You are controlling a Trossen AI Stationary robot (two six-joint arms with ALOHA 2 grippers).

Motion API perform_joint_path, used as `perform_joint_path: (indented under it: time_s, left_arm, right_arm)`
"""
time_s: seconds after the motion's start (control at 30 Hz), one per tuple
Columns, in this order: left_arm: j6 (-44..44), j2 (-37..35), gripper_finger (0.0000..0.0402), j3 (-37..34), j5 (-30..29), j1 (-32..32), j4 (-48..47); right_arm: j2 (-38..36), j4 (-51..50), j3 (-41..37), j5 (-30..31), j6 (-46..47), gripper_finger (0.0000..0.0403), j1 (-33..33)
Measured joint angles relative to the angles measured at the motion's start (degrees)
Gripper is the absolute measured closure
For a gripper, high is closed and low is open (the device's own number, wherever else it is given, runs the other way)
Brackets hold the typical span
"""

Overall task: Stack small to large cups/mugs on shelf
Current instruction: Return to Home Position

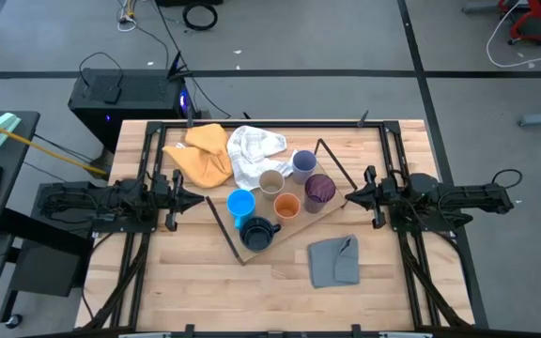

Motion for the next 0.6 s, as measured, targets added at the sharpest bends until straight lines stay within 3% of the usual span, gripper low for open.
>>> perform_joint_path:
  time_s: [0.23,0.6]
  left_arm:
    - [0.0,0.0,0.0376,0.01,0.01,0.02,0.0]
    - [0.01,0.0,0.0369,0.01,0.01,0.01,0.0]
  right_arm:
    - [0.02,-0.51,0.0,0.07,0.0,0.0371,0.0]
    - [0.02,-0.5,0.0,0.07,0.0,0.0373,0.0]
